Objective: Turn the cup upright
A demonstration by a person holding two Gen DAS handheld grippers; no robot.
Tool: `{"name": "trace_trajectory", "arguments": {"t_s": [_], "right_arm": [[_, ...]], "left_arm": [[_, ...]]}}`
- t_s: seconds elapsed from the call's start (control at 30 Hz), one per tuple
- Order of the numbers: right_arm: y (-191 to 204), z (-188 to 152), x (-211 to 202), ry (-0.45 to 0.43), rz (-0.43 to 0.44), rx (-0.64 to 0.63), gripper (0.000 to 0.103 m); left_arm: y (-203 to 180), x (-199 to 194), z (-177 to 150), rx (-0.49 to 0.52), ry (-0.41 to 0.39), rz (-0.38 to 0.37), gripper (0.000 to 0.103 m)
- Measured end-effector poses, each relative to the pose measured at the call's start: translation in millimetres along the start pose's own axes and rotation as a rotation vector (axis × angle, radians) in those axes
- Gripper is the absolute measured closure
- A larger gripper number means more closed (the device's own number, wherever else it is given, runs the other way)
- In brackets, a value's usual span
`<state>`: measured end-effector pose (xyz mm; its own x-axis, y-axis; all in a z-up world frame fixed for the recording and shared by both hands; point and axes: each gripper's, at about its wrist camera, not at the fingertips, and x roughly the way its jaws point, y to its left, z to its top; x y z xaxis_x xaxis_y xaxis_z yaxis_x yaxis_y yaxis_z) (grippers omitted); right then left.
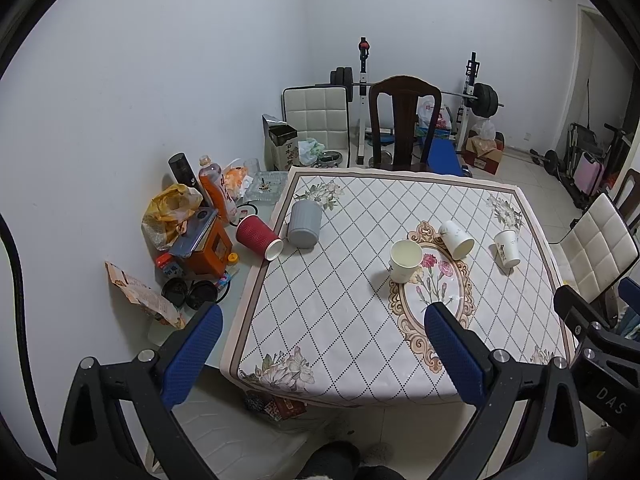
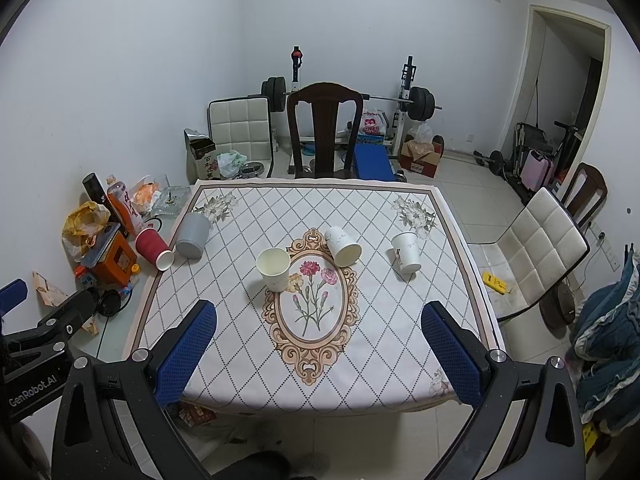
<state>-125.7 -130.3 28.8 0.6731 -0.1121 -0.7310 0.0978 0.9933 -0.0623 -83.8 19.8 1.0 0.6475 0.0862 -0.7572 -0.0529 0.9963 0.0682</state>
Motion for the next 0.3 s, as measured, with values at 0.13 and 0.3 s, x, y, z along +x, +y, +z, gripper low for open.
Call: {"name": "trace_trajectory", "arguments": {"t_s": [0.13,0.3], "right_arm": [[0.8,-0.2,-0.1,0.0,0.001,0.0,0.0],[0.8,-0.3,0.2,0.0,0.003,-0.001,0.0]], "left_arm": [[0.2,0.0,0.0,-0.001,0.0,-0.002,0.0],[2.3,-4.3,1.6,-0.003,-0.001,-0.013,0.0]]}}
